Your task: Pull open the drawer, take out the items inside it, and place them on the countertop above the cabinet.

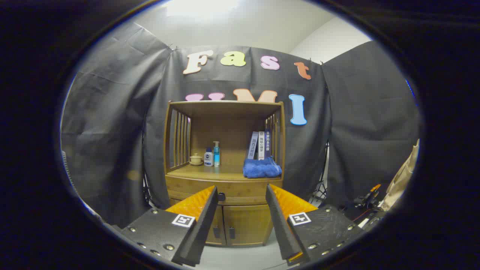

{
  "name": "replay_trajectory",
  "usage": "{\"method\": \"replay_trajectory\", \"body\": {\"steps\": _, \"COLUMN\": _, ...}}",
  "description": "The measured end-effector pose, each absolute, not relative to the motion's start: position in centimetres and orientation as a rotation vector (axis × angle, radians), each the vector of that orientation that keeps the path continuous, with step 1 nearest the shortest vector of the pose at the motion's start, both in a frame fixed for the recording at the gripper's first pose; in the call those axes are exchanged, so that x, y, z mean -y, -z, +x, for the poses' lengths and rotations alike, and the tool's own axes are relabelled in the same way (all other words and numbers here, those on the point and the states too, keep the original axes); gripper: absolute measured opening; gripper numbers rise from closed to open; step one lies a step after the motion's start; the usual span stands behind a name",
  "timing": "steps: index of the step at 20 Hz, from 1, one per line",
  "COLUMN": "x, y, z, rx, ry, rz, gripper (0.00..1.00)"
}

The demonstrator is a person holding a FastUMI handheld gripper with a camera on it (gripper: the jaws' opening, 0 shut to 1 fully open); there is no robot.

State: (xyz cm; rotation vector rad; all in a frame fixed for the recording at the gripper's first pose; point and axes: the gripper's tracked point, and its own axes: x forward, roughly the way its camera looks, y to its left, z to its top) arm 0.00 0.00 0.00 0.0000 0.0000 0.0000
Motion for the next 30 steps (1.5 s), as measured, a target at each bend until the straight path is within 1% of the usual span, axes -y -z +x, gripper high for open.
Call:
{"method": "replay_trajectory", "body": {"steps": 12, "x": 0.5, "y": 0.8, "z": 0.6, "rx": -0.022, "ry": 0.013, "rz": 0.028, "gripper": 0.76}}
{"method": "replay_trajectory", "body": {"steps": 17, "x": 0.6, "y": 1.4, "z": 2.1, "rx": -0.039, "ry": 0.028, "rz": 0.02, "gripper": 0.76}}
{"method": "replay_trajectory", "body": {"steps": 24, "x": -1.5, "y": 4.0, "z": 8.5, "rx": -0.105, "ry": 0.023, "rz": 0.026, "gripper": 0.76}}
{"method": "replay_trajectory", "body": {"steps": 30, "x": -5.1, "y": 8.0, "z": 16.8, "rx": -0.163, "ry": 0.002, "rz": 0.081, "gripper": 0.77}}
